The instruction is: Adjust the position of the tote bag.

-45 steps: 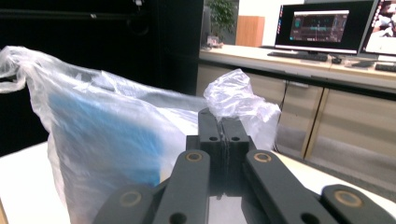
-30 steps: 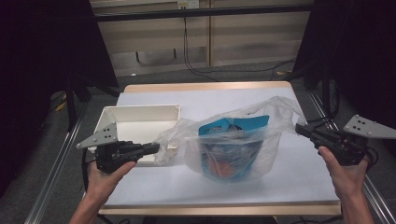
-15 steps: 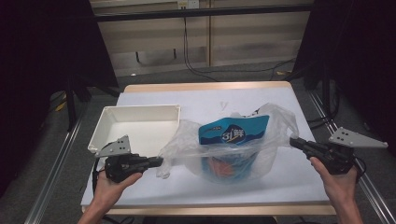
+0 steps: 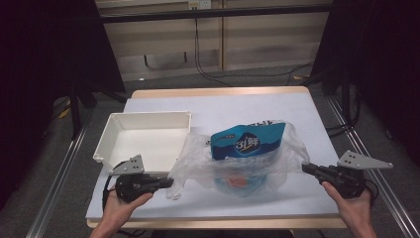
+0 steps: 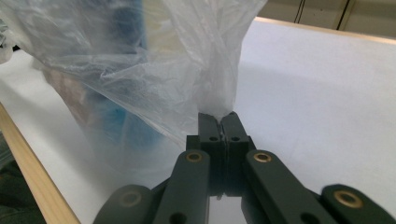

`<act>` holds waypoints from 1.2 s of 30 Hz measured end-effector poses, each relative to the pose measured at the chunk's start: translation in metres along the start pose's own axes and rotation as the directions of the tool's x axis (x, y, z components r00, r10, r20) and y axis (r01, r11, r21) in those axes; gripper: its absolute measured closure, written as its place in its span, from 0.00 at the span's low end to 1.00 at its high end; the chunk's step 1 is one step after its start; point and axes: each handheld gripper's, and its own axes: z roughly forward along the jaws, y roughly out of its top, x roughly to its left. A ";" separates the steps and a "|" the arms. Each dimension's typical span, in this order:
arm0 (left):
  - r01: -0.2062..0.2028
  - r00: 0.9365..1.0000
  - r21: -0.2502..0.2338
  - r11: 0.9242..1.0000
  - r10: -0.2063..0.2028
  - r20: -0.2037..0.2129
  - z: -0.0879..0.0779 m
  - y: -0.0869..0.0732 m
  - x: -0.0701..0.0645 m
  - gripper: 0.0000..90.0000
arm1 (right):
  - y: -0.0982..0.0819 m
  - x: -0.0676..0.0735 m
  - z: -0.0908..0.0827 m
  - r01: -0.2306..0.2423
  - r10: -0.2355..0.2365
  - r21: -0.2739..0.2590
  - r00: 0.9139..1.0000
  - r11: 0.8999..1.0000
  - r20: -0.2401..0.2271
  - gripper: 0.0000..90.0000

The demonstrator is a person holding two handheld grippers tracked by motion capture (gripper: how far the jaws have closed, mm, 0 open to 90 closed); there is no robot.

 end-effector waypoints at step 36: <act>-0.020 1.000 0.205 0.979 0.018 0.010 0.034 -0.034 -0.003 1.00 | -0.061 -0.001 0.027 0.047 -0.033 0.272 0.998 0.961 -0.054 0.99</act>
